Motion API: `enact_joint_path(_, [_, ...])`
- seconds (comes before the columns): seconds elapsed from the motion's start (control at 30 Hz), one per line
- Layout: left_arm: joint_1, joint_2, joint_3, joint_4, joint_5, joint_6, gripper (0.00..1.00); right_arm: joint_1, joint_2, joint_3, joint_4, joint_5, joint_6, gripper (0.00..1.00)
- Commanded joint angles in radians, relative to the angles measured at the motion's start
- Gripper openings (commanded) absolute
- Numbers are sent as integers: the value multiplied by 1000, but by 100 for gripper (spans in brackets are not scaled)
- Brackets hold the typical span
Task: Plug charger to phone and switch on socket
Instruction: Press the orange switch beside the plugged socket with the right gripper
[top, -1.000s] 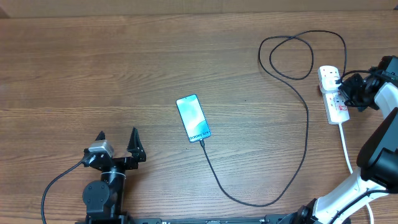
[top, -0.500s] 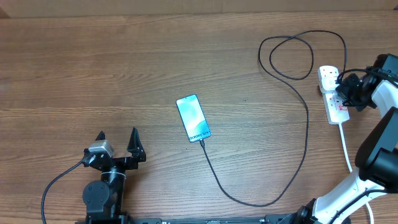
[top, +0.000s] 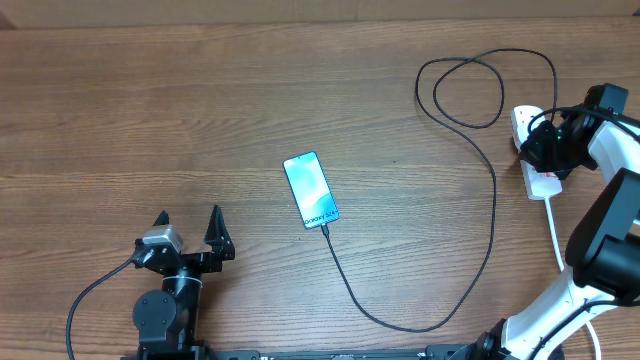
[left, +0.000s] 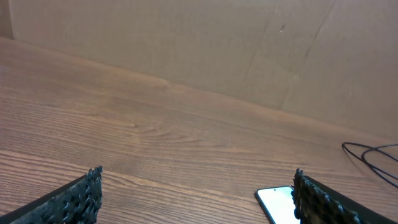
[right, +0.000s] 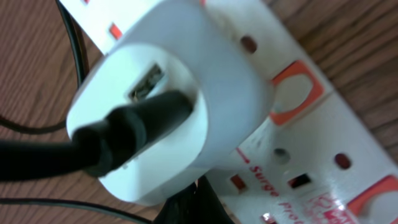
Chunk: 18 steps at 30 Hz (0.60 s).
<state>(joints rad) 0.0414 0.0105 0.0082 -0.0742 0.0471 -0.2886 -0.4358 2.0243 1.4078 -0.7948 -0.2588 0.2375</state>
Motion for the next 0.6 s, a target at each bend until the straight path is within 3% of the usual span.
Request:
enact_joint_path(0.0, [6, -6, -3, -2, -6, 12, 100, -32, 27, 77, -37, 104, 56, 4])
enact_joint_path(0.17, [6, -6, -3, -2, -6, 12, 100, -103, 8, 186, -102, 220, 115, 4])
enact_joint_path(0.57, [6, -6, -3, -2, -6, 12, 100, -117, 39, 202, -33, 160, 76, 4])
